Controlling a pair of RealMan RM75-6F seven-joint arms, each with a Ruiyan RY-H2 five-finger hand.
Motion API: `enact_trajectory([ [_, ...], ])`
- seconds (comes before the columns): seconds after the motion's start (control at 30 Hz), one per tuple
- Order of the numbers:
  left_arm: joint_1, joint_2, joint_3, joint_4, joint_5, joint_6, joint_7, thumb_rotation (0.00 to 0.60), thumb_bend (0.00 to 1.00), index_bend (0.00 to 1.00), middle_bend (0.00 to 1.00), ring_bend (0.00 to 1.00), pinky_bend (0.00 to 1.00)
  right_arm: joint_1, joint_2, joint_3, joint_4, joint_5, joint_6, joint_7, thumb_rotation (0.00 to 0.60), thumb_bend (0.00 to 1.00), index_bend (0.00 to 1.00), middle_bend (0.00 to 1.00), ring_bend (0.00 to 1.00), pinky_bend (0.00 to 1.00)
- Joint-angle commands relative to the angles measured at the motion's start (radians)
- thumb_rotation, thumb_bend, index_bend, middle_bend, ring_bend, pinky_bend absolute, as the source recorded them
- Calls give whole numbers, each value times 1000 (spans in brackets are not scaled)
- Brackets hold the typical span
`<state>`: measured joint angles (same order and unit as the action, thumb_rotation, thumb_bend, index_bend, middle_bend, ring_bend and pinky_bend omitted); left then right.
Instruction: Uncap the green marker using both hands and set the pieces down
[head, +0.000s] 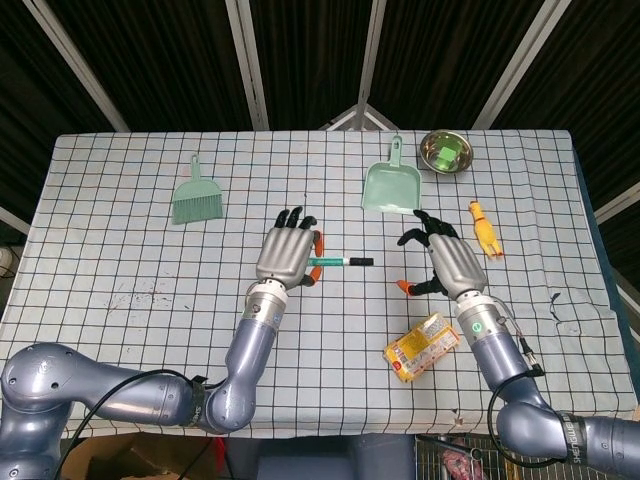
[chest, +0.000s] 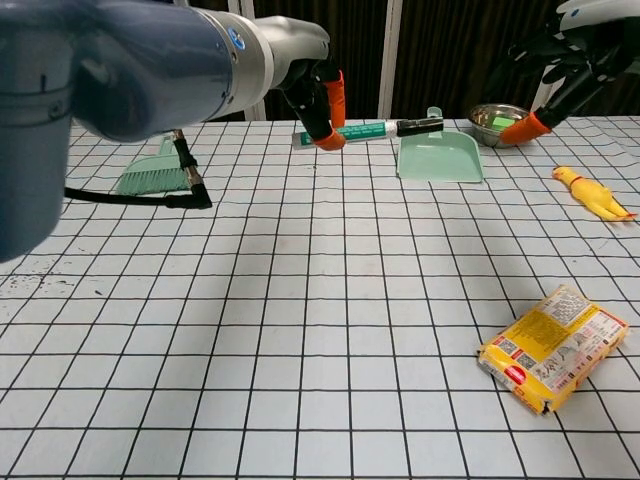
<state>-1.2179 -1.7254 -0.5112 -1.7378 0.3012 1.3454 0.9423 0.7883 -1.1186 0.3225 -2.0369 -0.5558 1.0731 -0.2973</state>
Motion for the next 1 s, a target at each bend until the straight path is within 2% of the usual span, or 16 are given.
enact_trajectory([
  [0.03,-4,-5,3,5,4,-1,-6,600,593,626,172,0,0,27,-24,5,-3,39,22,-33,600,250,398,0,12,0],
  [0.27,-8,-10,6,17,4,-1,-22,600,593,626,172,0,0,73,-58,2,-3,110,37,-80,600,256,425,0,15,0],
  [1.0,-18,-23,18,36,7,-28,-57,600,593,632,172,0,0,141,-120,27,9,167,87,-122,600,289,485,0,34,0],
])
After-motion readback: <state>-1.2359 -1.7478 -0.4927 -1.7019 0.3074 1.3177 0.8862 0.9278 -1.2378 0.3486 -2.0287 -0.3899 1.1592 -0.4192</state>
